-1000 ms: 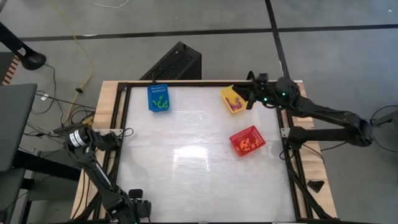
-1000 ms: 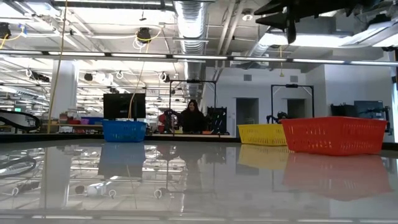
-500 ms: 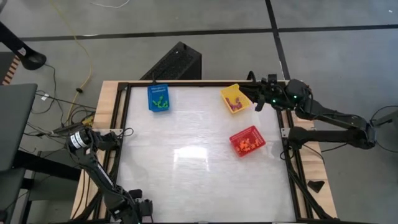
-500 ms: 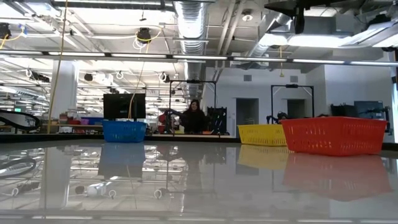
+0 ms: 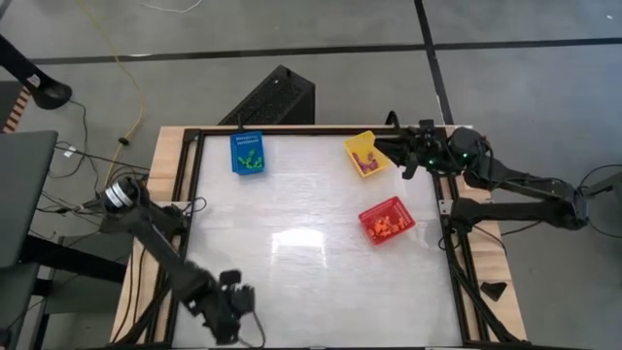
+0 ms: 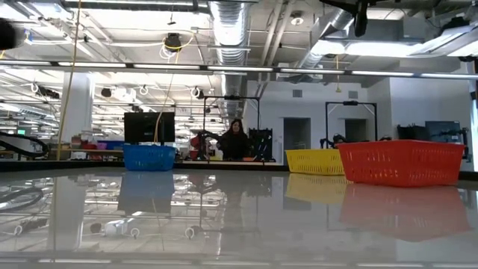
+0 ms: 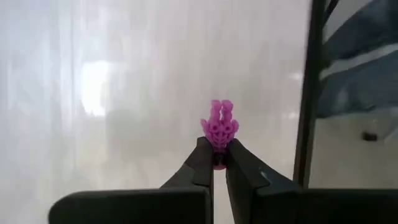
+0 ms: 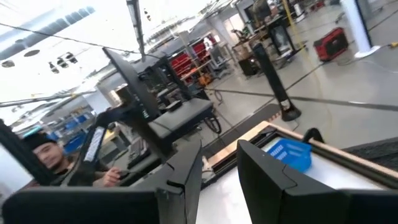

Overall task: Sort Halloween decoration
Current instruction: Put the purple skeleton toy into the yellow bin

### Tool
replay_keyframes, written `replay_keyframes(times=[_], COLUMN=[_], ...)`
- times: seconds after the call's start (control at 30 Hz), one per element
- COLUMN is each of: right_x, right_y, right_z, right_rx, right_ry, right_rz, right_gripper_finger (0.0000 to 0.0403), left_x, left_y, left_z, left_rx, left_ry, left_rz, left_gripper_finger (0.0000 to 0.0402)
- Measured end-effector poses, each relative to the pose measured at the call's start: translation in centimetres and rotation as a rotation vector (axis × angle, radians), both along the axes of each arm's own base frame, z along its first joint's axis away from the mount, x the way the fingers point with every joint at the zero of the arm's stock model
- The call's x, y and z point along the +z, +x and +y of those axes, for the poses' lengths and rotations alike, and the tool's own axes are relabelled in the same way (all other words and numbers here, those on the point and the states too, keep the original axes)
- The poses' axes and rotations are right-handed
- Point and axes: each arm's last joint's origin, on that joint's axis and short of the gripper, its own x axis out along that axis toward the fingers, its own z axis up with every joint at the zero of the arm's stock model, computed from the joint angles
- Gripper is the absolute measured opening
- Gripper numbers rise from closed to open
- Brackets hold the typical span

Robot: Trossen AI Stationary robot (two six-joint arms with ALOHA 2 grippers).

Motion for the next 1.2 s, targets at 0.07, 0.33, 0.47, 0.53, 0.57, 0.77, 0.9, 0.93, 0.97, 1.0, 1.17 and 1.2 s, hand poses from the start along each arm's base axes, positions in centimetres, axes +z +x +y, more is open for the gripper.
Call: replay_keyframes(times=[0.07,0.33,0.47,0.53,0.57,0.77,0.9,0.93,0.97,1.0,1.17,1.2], right_x=[0.0,1.0,1.3,1.4,1.5,2.0,2.0,2.0,2.0,2.0,2.0,2.0], right_y=[0.1,0.2,0.2,0.0,-0.1,-0.5,-0.6,-0.6,-0.6,-0.6,-0.6,-0.6], right_z=[0.3,1.4,1.5,1.6,1.6,1.6,1.7,1.8,1.8,1.8,1.8,1.8], right_rx=[0.021,0.084,0.089,0.084,0.086,0.086,0.073,0.074,0.068,0.062,0.058,0.058], right_ry=[0.001,-0.036,-0.066,-0.069,-0.060,-0.021,-0.005,-0.004,-0.001,0.001,0.001,0.001], right_rz=[-0.004,-0.101,-0.130,-0.138,-0.148,-0.202,-0.207,-0.207,-0.208,-0.209,-0.209,-0.209], right_gripper_finger=[0.0131,0.0131,0.0131,0.0131,0.0131,0.0131,0.0131,0.0131,0.0131,0.0131,0.0131,0.0131], left_x=[1.4,4.4,3.2,2.6,2.4,2.1,2.7,3.1,3.5,3.8,4.2,3.9], left_y=[1.7,10.0,12.7,13.4,13.7,13.5,13.1,13.2,13.3,13.6,15.3,15.8], left_z=[1.9,13.2,17.9,19.7,20.6,26.5,30.1,31.1,32.0,32.9,37.2,37.9], left_rx=[-0.010,-0.028,-0.116,-0.166,-0.194,-0.373,-0.389,-0.367,-0.348,-0.326,-0.128,-0.087], left_ry=[-0.001,0.024,0.005,-0.028,-0.054,-0.340,-0.397,-0.387,-0.370,-0.357,-0.398,-0.405], left_rz=[-0.084,-0.427,-0.491,-0.510,-0.522,-0.595,-0.700,-0.739,-0.788,-0.835,-0.993,-0.997], left_gripper_finger=[0.0001,0.0001,0.0000,0.0000,0.0000,0.0000,0.0000,0.0000,0.0000,0.0000,0.0000,0.0000])
